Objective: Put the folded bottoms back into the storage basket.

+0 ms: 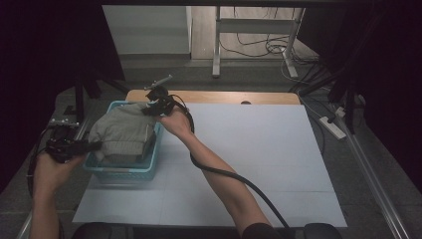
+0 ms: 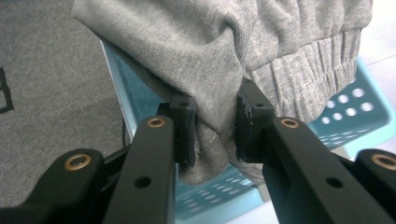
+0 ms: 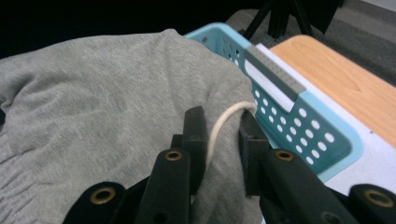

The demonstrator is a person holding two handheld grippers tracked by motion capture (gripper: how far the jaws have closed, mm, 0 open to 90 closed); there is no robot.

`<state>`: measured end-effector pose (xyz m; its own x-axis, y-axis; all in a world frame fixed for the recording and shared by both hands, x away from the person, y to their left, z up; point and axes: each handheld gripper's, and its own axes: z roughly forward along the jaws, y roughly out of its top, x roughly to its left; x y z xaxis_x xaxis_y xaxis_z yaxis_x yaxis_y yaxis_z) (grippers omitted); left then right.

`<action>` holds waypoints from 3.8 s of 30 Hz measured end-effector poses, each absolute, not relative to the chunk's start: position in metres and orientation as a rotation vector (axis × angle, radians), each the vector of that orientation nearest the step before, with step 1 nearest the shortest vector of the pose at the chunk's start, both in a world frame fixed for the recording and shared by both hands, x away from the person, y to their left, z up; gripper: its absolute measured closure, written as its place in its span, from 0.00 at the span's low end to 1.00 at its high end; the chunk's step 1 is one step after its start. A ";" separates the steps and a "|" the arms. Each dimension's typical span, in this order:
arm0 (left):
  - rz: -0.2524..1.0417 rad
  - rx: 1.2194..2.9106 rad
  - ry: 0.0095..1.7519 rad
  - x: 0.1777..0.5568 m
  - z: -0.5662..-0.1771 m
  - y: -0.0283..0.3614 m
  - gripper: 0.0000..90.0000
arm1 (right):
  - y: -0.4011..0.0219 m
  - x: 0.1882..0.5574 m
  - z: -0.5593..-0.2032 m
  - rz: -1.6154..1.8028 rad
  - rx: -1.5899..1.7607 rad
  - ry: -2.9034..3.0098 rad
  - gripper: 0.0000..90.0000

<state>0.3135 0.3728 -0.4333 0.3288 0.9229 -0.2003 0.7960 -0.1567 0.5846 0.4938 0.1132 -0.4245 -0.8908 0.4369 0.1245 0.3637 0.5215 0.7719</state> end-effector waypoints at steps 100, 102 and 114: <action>0.056 1.953 1.189 0.348 -0.453 0.274 0.02 | 0.015 0.437 -0.437 1.301 0.546 2.808 0.03; 0.059 1.949 1.178 0.347 -0.453 0.272 0.02 | 0.012 0.435 -0.439 1.284 0.538 2.809 0.02; 0.053 1.950 1.161 0.342 -0.453 0.260 0.00 | 0.000 0.423 -0.449 1.287 0.546 2.836 0.01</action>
<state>0.3422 0.2600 -0.4526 0.5690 0.7401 -0.3585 0.7046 -0.2139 0.6766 0.4227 0.0002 -0.4494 -0.9403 0.3014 0.1583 0.3176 0.6089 0.7269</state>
